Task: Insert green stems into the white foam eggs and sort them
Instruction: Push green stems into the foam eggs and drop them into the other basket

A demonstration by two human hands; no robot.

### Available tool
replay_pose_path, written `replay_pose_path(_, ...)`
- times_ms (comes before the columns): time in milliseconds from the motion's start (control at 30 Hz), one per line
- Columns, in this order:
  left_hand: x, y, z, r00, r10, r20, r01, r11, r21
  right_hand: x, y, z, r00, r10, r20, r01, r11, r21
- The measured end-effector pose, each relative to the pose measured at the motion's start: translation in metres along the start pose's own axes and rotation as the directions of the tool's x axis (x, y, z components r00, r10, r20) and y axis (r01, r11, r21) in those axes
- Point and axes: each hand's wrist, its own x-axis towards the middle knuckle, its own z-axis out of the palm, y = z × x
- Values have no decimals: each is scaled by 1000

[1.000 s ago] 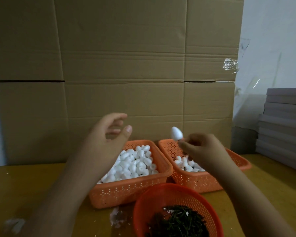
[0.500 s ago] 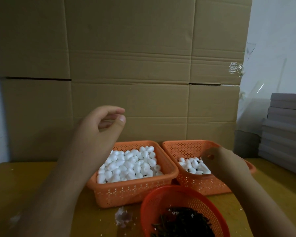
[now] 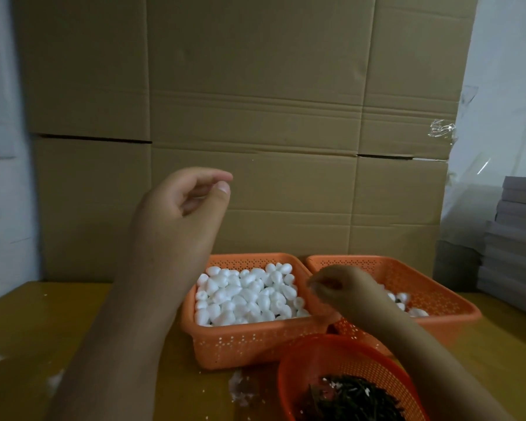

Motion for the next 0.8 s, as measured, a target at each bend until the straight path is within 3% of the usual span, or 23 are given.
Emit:
replay_pose_path(100,1,0,-2,1000,1,0,-1,1000,-13,24,-31,27,960,-12,278,22,999,-31)
replay_pose_path(200,2,0,-2,1000,-17,16,17,1000,-17,46,-50,56,859,112,499,15,970,-244)
replay_pose_path(267,2,1,-4,999,-26,19,26,999,-24,58,-55,72,830,190,525,31,923,-383)
replay_pose_path(367,3,1,-6,999,-27,21,28,999,-22,69,-55,90,855,247,455,17,865,-502)
replay_pose_path(500,3,1,-6,999,-20,33,21,999,-34,74,-46,102,851,302,429,-53,863,-503)
replay_pose_path(600,2,0,-4,998,-20,63,22,999,-39,69,-40,89,901,199,385,-68,942,-328)
replay_pose_path(700,0,0,-3,991,-22,131,22,1000,4,53,-40,58,982,50,184,-62,996,56)
replay_pose_path(767,-2,0,1,983,-28,184,27,1000,8,35,-42,34,997,38,71,-62,930,363)
replay_pose_path(800,-3,1,4,978,-33,207,30,999,15,25,-42,23,997,50,55,-72,836,543)
